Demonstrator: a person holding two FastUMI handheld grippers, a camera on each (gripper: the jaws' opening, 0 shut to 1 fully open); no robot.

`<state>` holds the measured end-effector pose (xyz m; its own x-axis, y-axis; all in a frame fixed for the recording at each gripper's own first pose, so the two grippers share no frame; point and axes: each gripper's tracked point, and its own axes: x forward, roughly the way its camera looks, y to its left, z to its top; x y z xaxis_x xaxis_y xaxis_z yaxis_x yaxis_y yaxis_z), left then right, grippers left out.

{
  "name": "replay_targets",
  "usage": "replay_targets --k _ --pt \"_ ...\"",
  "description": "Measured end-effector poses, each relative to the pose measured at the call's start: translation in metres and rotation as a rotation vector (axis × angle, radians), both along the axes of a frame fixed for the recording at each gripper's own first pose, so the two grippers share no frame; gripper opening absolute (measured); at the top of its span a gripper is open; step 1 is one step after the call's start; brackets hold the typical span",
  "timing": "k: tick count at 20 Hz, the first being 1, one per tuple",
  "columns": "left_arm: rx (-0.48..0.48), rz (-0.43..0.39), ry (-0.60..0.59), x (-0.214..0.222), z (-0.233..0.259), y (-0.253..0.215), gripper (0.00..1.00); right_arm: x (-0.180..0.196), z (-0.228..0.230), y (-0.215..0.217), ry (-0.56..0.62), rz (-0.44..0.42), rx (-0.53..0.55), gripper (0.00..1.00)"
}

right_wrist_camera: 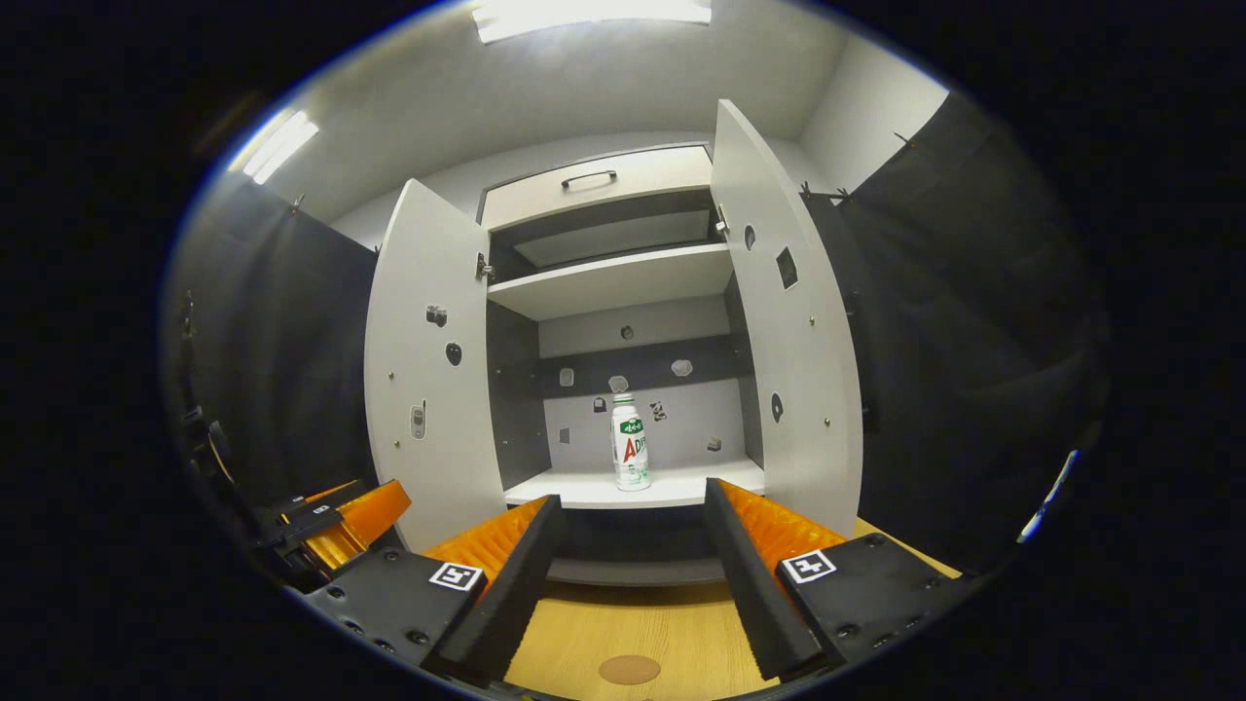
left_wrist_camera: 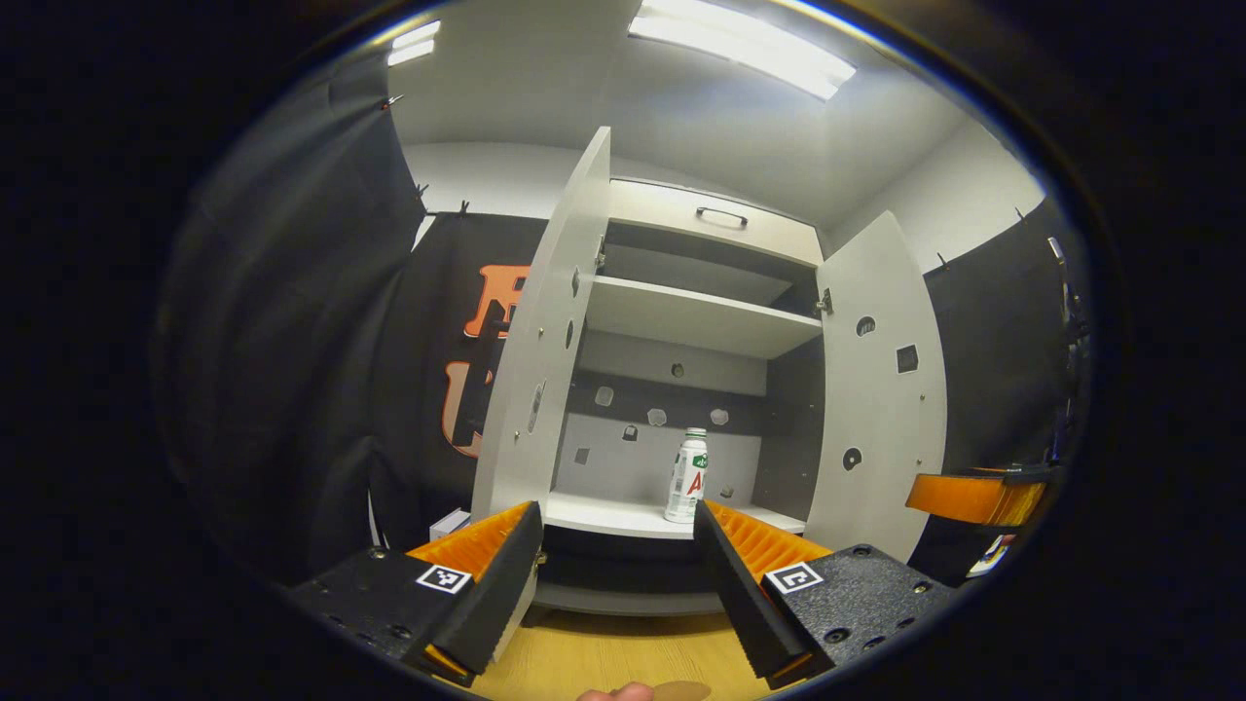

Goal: Grasp the bottle in the cabinet with the left hand and place it on the coaster, then close the right door with the right hand and the left door with the left hand.

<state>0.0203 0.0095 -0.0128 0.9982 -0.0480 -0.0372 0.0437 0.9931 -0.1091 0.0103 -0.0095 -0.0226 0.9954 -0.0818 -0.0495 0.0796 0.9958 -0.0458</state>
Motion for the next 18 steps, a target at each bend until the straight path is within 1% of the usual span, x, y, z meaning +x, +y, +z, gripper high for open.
replay_targets --k 4,7,11,12,13,15,18 --pt "-0.020 0.031 0.007 0.029 0.004 -0.017 0.94 0.006 0.006 -0.023 0.017 0.019 -0.031 0.95" --pt "-0.028 0.029 0.031 0.058 0.006 -0.036 0.94 0.014 0.012 -0.037 0.022 0.073 -0.018 0.95" --pt "-0.060 0.003 0.067 0.111 0.005 -0.068 0.94 0.025 0.019 -0.058 0.029 0.156 -0.010 0.96" --pt "-0.057 -0.005 0.070 0.127 0.006 -0.074 0.98 0.028 0.021 -0.064 0.027 0.169 -0.009 0.96" --pt "-0.047 -0.010 0.069 0.143 0.005 -0.079 0.95 0.030 0.020 -0.070 0.033 0.176 -0.008 0.95" --pt "-0.019 -0.034 0.064 0.177 0.002 -0.091 0.94 0.034 0.020 -0.079 0.037 0.172 0.001 0.95" --pt "0.001 -0.099 0.071 0.230 -0.012 -0.111 0.94 0.042 0.019 -0.090 0.023 0.139 0.026 0.95"
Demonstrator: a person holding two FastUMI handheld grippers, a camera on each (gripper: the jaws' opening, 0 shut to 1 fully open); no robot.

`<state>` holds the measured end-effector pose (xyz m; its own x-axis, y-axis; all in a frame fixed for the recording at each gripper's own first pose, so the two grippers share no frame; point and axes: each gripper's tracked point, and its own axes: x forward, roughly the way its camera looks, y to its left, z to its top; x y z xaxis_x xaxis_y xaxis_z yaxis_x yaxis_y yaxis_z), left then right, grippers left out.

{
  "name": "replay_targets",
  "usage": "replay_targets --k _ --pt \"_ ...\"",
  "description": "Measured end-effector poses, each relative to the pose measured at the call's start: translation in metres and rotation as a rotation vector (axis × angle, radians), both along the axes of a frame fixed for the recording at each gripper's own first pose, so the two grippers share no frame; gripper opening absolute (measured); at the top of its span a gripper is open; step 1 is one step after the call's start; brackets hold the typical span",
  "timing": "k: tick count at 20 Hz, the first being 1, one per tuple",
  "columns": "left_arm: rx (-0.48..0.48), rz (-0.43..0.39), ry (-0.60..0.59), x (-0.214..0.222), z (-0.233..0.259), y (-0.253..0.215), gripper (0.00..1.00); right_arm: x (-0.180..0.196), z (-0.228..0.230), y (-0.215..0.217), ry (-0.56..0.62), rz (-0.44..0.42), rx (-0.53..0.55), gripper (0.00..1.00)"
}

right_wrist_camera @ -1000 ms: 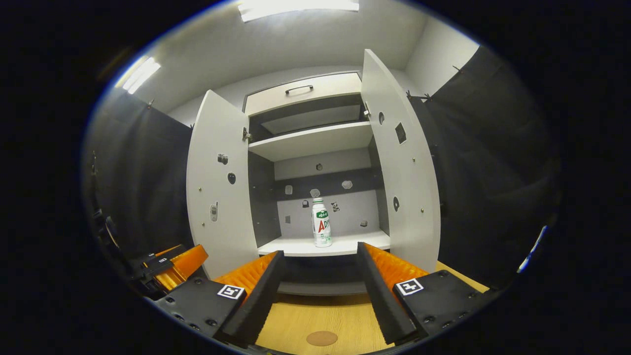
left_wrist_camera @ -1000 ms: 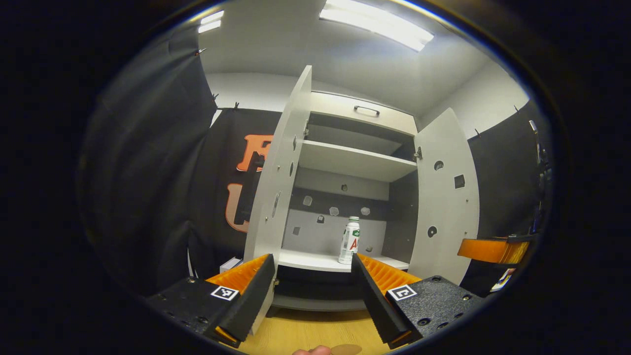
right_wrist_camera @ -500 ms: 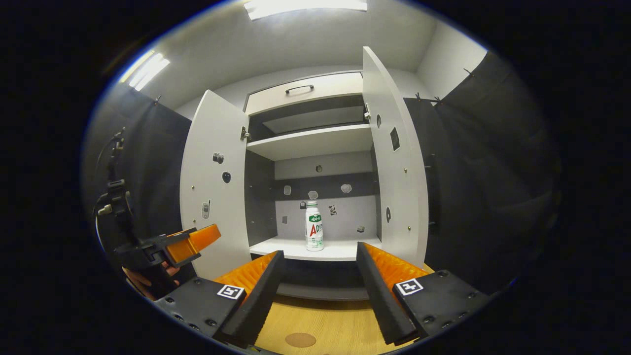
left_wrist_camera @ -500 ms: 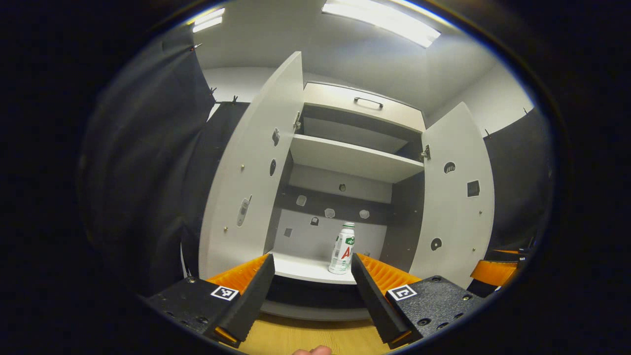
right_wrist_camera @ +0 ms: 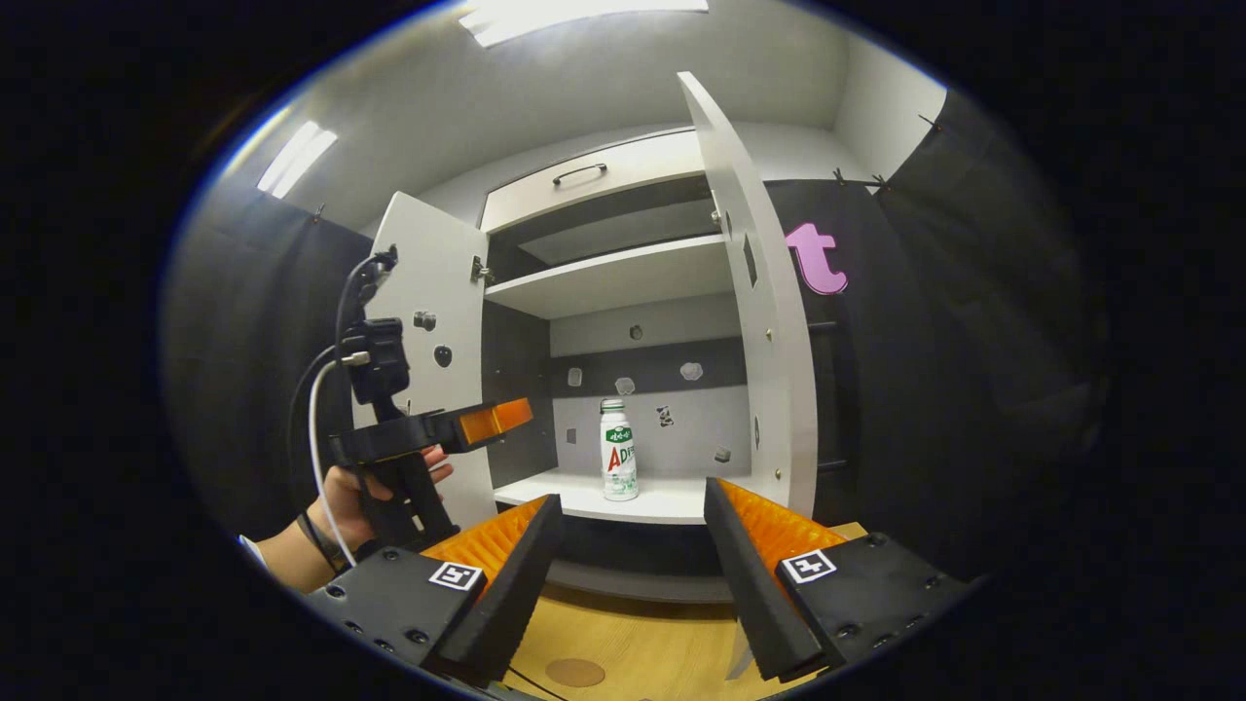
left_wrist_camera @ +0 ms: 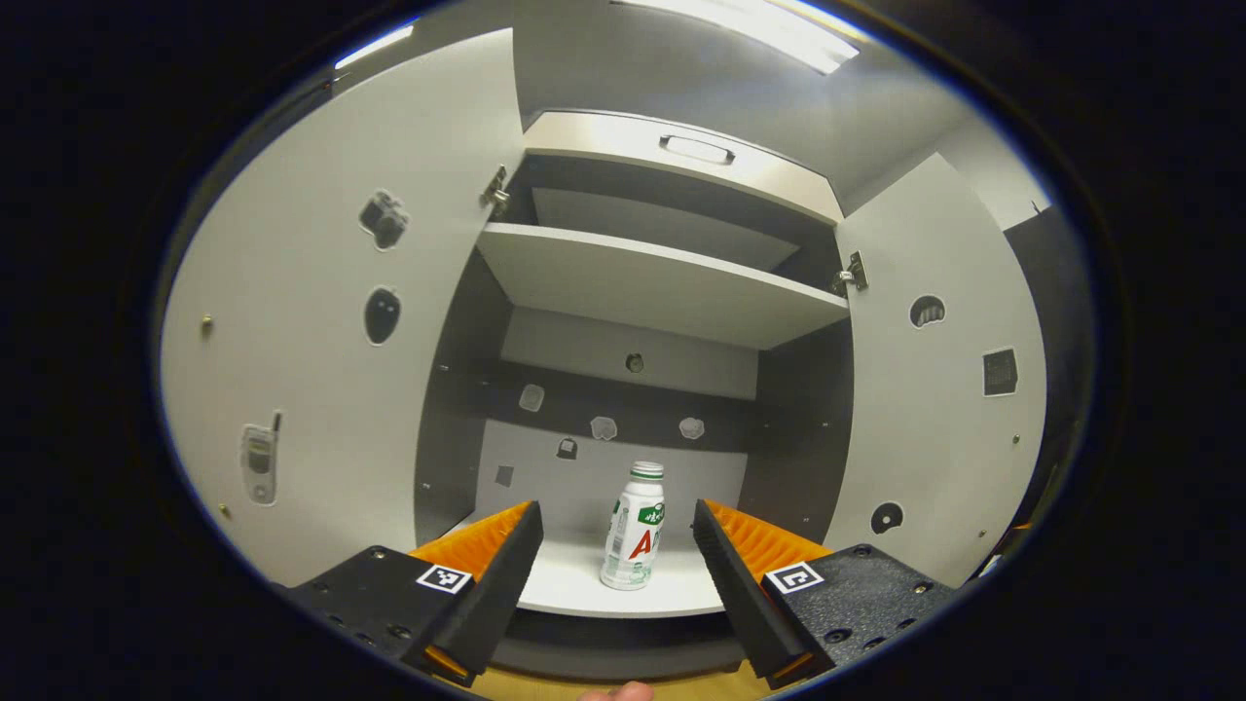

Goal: Grasp the bottle in the cabinet with the left hand and place it on the coaster, then close the right door with the right hand and the left door with the left hand.

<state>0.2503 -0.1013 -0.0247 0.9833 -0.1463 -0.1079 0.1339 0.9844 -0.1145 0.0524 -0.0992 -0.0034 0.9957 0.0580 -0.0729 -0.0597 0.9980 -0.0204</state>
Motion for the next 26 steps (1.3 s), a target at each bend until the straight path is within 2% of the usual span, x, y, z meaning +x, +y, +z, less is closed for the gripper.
replay_targets --k 5,6,7,9,10,14,18,19,20,22,26 --pt "-0.020 -0.121 0.058 0.076 -0.049 -0.032 0.94 0.005 0.005 -0.013 -0.034 -0.096 -0.002 0.96" --pt "-0.023 -0.140 0.074 0.086 -0.060 -0.040 0.92 0.004 0.005 -0.016 -0.039 -0.125 -0.006 0.95" --pt "-0.024 -0.156 0.087 0.094 -0.070 -0.046 0.95 0.004 0.005 -0.019 -0.042 -0.148 -0.011 0.96" --pt "-0.017 -0.162 0.108 0.112 -0.090 -0.053 0.98 0.003 0.002 -0.020 -0.041 -0.182 -0.017 0.96" --pt "-0.009 -0.159 0.110 0.120 -0.100 -0.055 0.95 0.004 0.001 -0.022 -0.040 -0.198 -0.016 0.95" --pt "0.023 -0.137 0.111 0.150 -0.123 -0.054 0.95 -0.001 -0.005 -0.025 -0.036 -0.249 -0.005 0.95" --pt "0.036 -0.119 0.119 0.162 -0.138 -0.053 0.94 -0.001 -0.005 -0.031 -0.029 -0.283 -0.013 0.95" --pt "0.030 -0.109 0.105 0.162 -0.132 -0.051 0.88 0.000 -0.005 -0.033 -0.031 -0.286 -0.012 0.95" --pt "0.018 -0.117 0.101 0.159 -0.129 -0.052 0.73 0.001 -0.006 -0.035 -0.028 -0.283 -0.009 0.95" --pt "0.012 -0.122 0.099 0.157 -0.127 -0.050 0.70 0.003 -0.010 -0.033 -0.016 -0.266 0.000 0.95" --pt "0.019 -0.121 0.059 0.140 -0.103 -0.041 0.69 0.012 -0.013 -0.025 -0.001 -0.216 0.000 0.95"
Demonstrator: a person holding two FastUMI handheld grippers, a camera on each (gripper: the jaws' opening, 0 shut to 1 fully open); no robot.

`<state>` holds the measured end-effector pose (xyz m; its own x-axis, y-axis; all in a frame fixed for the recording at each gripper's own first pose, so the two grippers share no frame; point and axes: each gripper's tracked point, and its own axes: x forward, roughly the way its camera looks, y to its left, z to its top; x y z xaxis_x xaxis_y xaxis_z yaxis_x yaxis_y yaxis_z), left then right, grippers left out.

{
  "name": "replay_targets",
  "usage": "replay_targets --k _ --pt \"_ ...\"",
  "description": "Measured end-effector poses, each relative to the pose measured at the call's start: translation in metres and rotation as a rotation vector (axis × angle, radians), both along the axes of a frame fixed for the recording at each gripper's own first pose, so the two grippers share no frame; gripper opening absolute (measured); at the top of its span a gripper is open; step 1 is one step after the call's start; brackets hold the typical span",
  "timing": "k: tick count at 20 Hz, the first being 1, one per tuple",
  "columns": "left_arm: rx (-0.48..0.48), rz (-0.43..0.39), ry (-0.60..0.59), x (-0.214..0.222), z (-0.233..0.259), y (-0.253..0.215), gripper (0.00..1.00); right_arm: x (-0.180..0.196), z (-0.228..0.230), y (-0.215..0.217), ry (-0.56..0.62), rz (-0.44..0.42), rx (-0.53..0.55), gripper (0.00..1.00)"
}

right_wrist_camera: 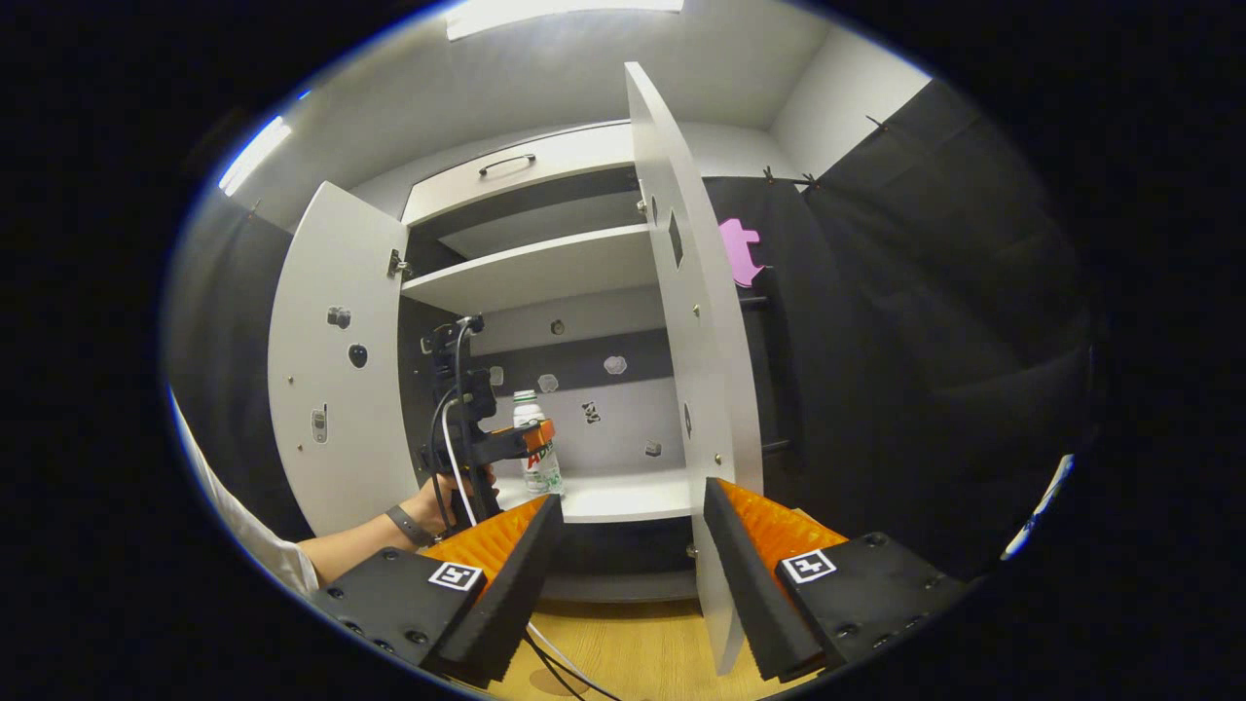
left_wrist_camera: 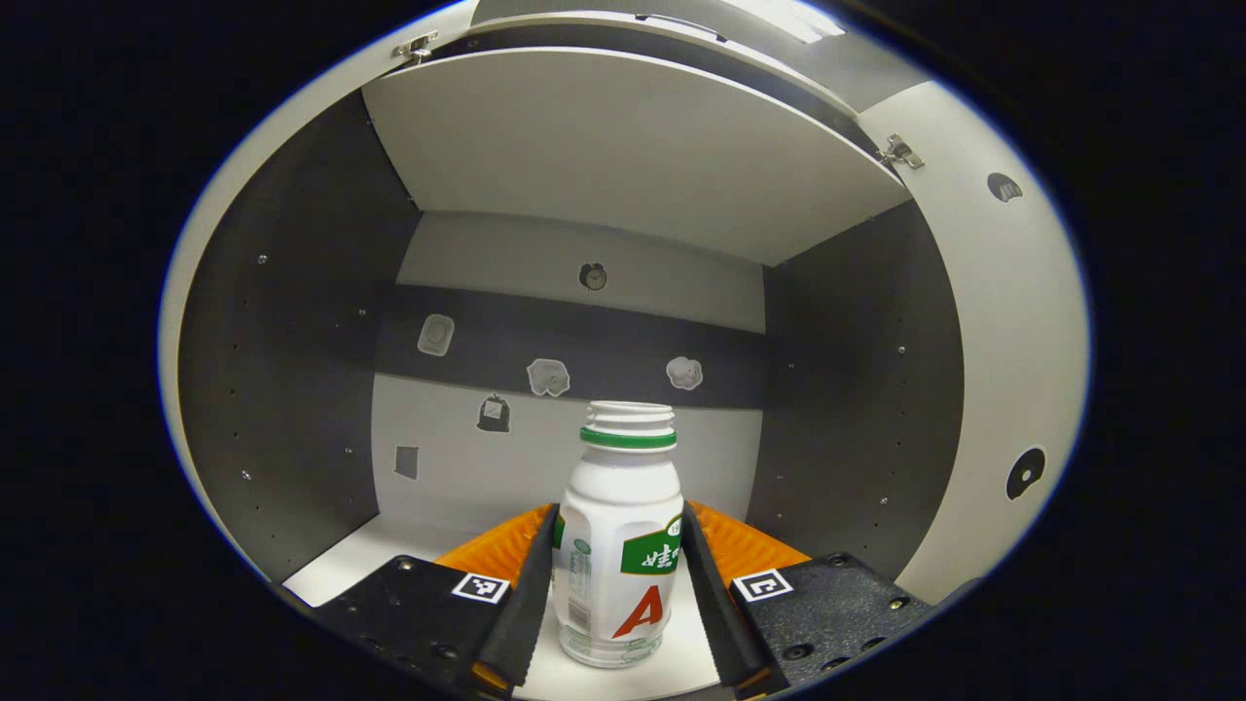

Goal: Grasp the bottle in the cabinet with the left hand and place it on the coaster, then close the right door with the right hand and the left door with the left hand.

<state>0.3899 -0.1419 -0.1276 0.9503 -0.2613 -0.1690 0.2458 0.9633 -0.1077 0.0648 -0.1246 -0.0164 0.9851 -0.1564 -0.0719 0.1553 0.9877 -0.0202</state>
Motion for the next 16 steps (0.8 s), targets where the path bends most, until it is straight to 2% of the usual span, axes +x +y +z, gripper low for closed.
replay_targets --k 9,12,16 --pt "-0.030 -0.024 -0.064 -0.066 0.052 0.017 0.69 0.005 0.006 0.002 -0.006 0.042 -0.024 0.95" --pt "-0.040 -0.029 -0.072 -0.098 0.056 0.018 0.69 0.003 0.009 0.000 -0.015 0.043 -0.024 0.95" --pt "-0.005 -0.023 -0.092 -0.139 0.050 0.022 0.69 0.001 0.011 0.000 -0.017 0.051 -0.018 0.95"
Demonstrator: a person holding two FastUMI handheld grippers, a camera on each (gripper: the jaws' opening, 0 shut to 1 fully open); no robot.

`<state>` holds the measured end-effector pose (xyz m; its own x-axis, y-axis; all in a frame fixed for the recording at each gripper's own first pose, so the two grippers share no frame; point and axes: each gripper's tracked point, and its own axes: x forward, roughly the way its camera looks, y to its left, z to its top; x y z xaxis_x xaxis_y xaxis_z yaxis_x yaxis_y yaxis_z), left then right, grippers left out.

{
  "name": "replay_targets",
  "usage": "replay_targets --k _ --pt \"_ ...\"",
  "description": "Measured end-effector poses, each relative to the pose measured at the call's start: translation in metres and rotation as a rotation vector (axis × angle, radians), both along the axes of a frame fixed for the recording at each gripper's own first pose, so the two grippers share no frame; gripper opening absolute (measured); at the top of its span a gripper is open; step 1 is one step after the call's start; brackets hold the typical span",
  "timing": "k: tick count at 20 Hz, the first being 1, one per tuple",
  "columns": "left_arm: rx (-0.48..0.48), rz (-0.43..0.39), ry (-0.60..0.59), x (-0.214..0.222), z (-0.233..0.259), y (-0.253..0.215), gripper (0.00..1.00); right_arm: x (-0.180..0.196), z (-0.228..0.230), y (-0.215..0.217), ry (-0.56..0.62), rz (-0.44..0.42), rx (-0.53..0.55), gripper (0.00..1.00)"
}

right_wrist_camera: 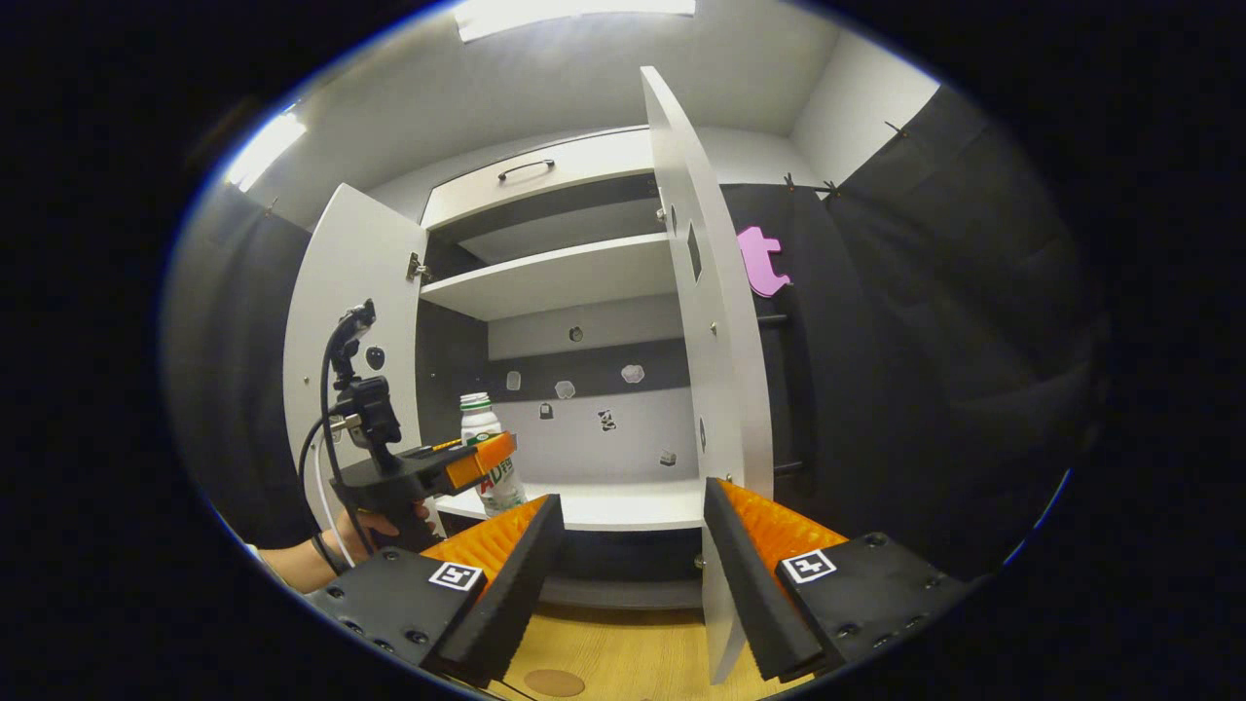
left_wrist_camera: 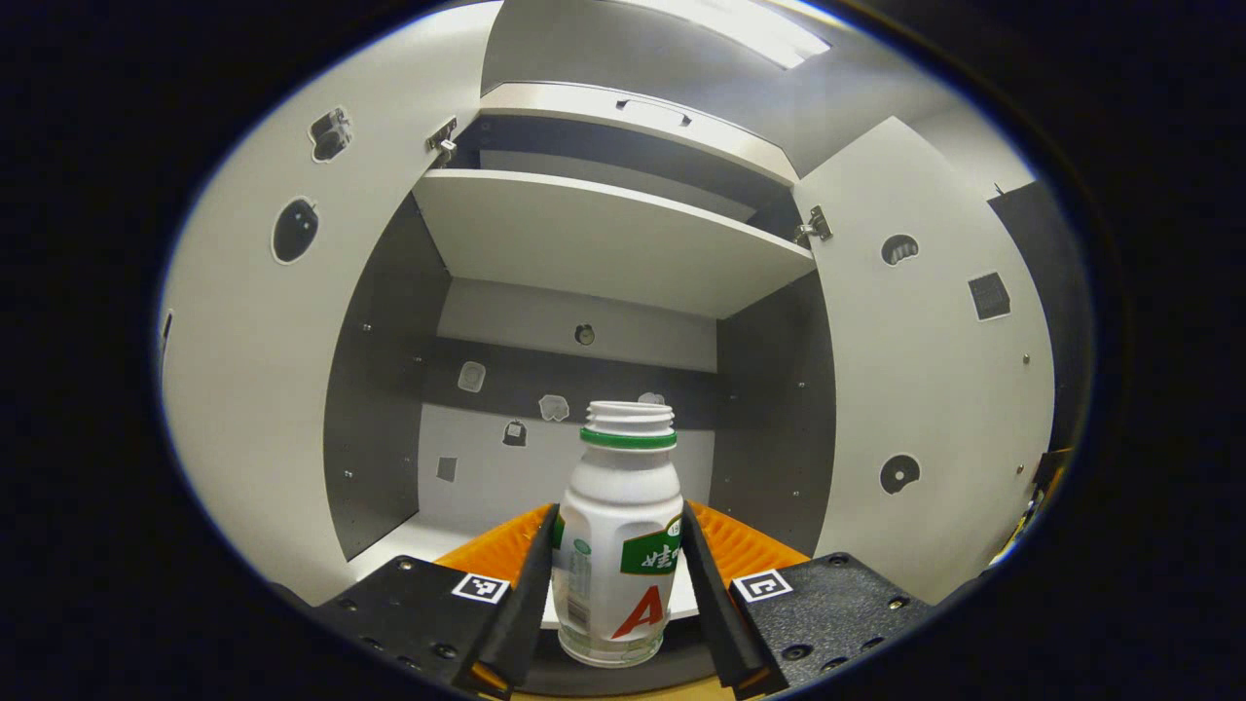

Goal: Grasp the bottle in the cabinet with the left hand and place it on the coaster, then close the right door with the right hand and the left door with the left hand.

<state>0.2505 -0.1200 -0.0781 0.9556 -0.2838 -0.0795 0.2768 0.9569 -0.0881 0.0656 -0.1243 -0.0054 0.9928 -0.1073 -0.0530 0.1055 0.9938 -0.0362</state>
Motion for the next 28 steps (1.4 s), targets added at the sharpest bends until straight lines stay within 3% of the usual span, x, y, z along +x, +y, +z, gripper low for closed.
replay_targets --k 14,18,28 --pt "0.040 0.033 0.131 -0.137 -0.137 -0.007 0.70 -0.007 -0.003 0.017 0.021 0.056 0.024 0.95" --pt "0.064 0.008 0.133 -0.174 -0.170 -0.020 0.70 -0.011 0.000 0.014 0.020 0.053 0.012 0.95" --pt "0.131 0.120 0.105 -0.230 -0.231 -0.013 0.70 -0.017 -0.008 0.014 0.078 0.066 0.015 0.95"
